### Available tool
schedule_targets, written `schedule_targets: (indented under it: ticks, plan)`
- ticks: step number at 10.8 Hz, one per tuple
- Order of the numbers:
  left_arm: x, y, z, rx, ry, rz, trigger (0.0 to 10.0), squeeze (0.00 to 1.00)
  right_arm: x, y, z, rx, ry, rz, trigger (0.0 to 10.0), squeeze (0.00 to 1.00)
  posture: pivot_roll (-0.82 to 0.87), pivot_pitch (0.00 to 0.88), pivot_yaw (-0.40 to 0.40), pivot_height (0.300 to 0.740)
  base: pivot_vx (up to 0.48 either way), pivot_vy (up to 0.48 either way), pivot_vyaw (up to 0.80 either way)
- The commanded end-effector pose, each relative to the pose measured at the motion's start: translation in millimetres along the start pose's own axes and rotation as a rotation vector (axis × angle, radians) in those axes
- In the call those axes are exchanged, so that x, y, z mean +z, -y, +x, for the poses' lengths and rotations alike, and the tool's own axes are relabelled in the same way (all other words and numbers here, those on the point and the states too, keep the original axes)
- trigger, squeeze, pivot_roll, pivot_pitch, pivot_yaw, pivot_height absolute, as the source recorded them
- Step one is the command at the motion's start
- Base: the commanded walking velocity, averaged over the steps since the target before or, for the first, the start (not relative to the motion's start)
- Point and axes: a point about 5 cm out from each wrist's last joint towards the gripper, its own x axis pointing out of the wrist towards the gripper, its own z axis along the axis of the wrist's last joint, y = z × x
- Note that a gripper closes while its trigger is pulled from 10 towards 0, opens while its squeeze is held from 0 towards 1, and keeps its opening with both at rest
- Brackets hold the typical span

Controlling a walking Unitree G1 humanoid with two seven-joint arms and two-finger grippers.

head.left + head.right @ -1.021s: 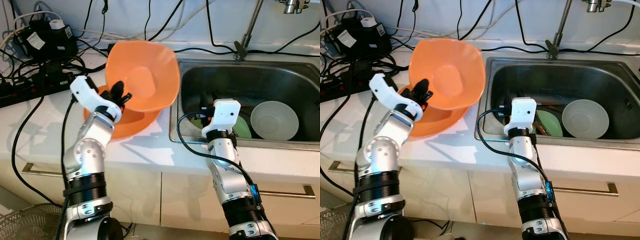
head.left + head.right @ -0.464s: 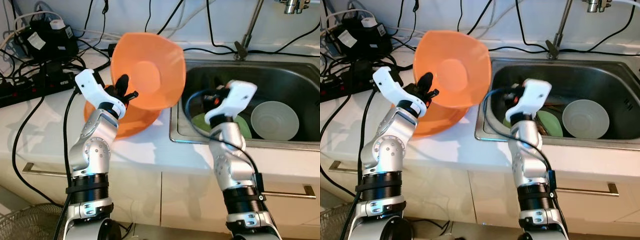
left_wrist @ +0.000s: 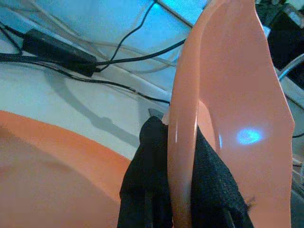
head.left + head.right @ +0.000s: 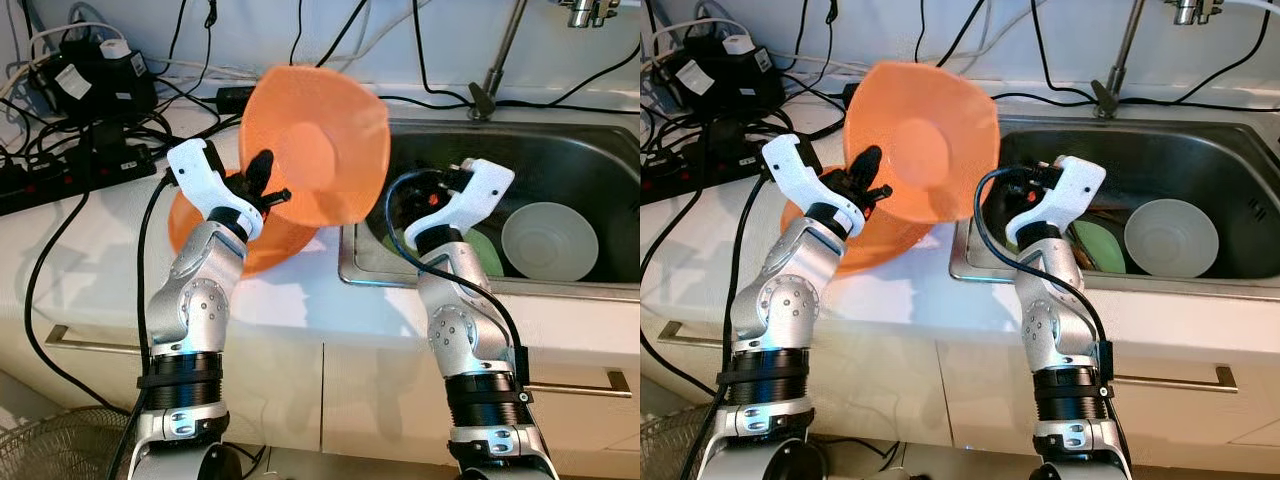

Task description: Kitchen organization

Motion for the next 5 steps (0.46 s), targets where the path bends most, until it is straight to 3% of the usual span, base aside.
schedule_targets:
  ticks: [1,5]
  plan:
    - [10.0,12.1,0.2,-0.071,0.051,0.015,10.0,0.0,2.8,-4.5,-0.6,0.022,0.006,0.025,10.0,0.0,0.08,0.0,0.065,0.74,0.0,0.0,0.0]
    - [10.9,19.1,-1.1,-0.127,0.061,0.0,10.0,0.0,1.7,-3.0,-2.1,0.019,-0.016,0.041,10.0,0.0,0.08,0.0,0.062,0.74,0.0,0.0,0.0]
